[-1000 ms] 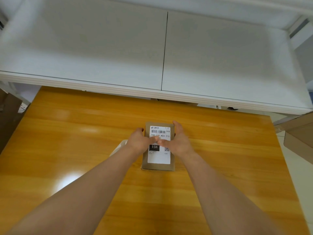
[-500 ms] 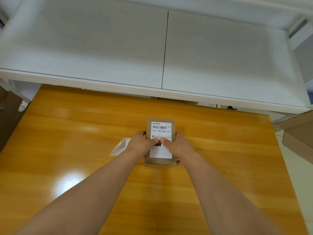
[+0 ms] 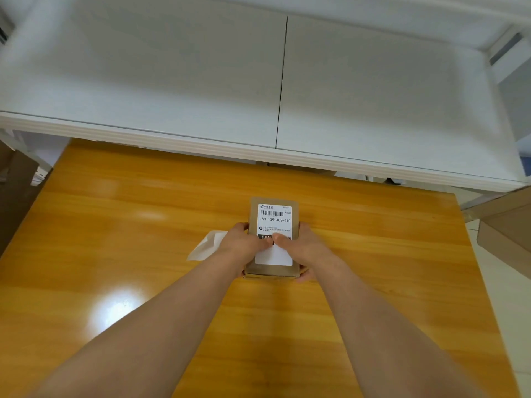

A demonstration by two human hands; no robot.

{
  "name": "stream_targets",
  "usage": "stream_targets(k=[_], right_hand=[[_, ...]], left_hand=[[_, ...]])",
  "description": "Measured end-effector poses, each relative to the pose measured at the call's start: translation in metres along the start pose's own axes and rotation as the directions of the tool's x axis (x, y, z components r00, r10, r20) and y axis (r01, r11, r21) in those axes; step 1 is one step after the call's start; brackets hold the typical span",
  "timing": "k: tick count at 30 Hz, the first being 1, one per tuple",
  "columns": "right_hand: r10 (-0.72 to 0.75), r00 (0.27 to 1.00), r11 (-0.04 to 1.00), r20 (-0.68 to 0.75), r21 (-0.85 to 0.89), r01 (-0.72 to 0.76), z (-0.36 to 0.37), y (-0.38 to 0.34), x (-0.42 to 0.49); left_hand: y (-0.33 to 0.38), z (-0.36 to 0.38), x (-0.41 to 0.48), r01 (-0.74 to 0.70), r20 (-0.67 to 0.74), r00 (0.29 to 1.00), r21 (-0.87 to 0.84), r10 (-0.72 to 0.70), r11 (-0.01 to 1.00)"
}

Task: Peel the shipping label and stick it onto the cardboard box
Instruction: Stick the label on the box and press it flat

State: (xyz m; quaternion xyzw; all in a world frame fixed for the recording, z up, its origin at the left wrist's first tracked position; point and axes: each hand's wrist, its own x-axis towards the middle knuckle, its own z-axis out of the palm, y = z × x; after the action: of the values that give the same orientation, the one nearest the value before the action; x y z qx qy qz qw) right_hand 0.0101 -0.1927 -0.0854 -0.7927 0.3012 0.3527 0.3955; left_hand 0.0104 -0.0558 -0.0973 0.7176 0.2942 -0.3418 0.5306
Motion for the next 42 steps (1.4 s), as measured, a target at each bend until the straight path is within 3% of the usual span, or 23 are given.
stream_targets(k=[17, 31, 36, 42], right_hand=[[-0.026, 0.999, 0.998, -0.021, 0.052, 0.027, 0.003, 0.007, 0.007], [-0.051, 0.998, 0.997, -0.048, 0.063, 0.054, 0.005, 0.011, 0.008], [-0.051, 0.996, 0.998, -0.068, 0.038, 0.054, 0.006, 0.01, 0.006], [-0.078, 0.995, 0.994, -0.067, 0.066, 0.082, 0.006, 0.019, 0.007]], left_hand=[[-0.008, -0.009, 0.001, -0.043, 0.113, 0.993, 0.045, 0.037, 0.998], [-0.01, -0.019, -0.003, -0.017, 0.267, 0.964, 0.1, -0.01, 0.995], [-0.003, 0.003, -0.009, -0.089, 0.157, 0.983, -0.02, 0.091, 0.996], [-0.011, 0.012, -0.003, -0.133, 0.005, 0.991, 0.102, 0.134, 0.986]])
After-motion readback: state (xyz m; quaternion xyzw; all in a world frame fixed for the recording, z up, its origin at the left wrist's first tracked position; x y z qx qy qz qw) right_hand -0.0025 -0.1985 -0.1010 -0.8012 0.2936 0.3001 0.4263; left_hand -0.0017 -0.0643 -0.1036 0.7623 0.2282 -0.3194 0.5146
